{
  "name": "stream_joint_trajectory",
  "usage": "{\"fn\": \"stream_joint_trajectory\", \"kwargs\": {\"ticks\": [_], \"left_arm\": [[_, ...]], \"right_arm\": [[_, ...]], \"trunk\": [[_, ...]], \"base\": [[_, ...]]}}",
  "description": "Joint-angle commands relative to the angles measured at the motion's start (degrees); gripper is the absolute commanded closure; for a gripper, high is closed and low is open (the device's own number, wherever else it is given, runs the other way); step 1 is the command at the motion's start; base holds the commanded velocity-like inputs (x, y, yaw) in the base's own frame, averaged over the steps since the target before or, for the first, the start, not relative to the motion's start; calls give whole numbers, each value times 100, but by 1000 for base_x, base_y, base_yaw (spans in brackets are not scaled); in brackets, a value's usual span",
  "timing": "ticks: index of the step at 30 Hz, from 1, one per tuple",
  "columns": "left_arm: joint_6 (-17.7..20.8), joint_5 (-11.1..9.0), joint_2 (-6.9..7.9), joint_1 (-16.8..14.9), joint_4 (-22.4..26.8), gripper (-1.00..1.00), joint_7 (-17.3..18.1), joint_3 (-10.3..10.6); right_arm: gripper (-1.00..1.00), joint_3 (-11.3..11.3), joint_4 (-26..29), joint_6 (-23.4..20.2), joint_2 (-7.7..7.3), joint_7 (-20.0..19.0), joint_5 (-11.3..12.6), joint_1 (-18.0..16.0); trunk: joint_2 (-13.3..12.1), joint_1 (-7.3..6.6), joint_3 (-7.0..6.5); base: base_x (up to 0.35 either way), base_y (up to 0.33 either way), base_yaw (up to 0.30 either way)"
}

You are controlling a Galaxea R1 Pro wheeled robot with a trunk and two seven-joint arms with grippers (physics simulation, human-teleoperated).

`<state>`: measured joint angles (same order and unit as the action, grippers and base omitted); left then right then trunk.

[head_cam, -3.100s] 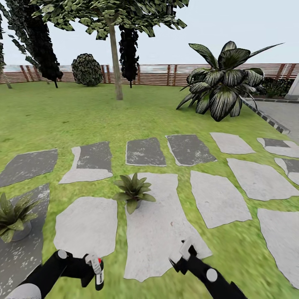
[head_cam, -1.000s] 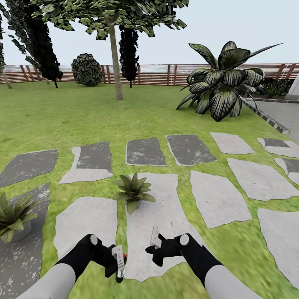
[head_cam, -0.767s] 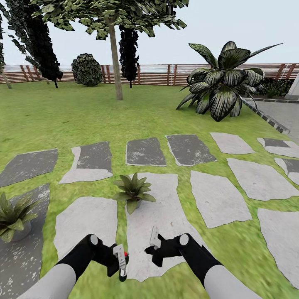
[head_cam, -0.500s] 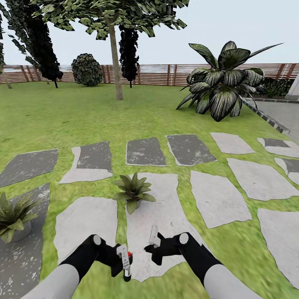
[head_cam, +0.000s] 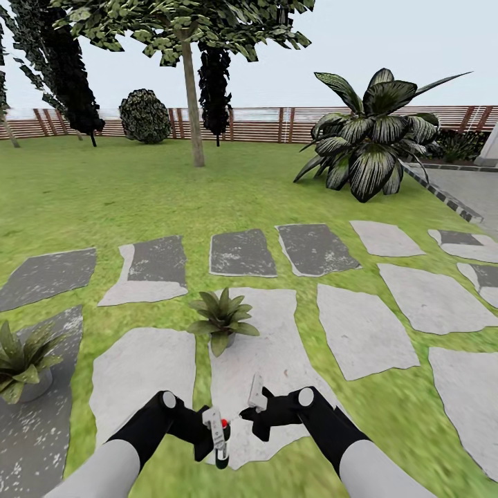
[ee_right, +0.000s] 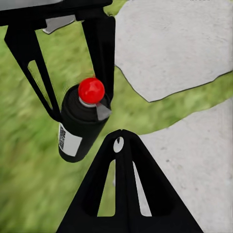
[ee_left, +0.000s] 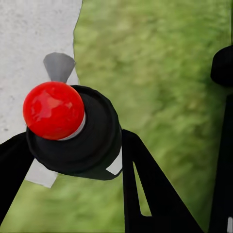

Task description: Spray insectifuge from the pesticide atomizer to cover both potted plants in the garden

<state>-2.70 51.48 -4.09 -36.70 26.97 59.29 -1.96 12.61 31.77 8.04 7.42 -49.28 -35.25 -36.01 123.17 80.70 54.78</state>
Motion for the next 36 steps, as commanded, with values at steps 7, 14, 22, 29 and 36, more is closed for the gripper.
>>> {"fn": "stream_joint_trajectory", "kwargs": {"ticks": [7,14,22,29,36], "left_arm": [[-29,-116,-96,-4,-8,100,5,-23],[-29,-193,-109,-12,-6,100,3,-23],[-39,-418,-109,-12,-8,100,3,-15],[-48,-422,-109,-7,-11,100,18,7],[-76,-413,-148,-11,-147,100,21,27]], "right_arm": [[100,-4,5,48,-1,-3,-61,-3],[100,116,5,51,-3,3,-61,-3],[100,180,5,52,-1,6,-61,-3],[100,181,5,55,-1,6,-61,-3],[100,181,5,53,-1,6,-61,-3]], "trunk": [[2,-1,5],[2,-1,5],[2,-1,5],[2,-1,5],[2,-1,5]], "base": [[0,0,0],[0,0,0],[0,0,0],[0,0,0],[0,0,0]]}}
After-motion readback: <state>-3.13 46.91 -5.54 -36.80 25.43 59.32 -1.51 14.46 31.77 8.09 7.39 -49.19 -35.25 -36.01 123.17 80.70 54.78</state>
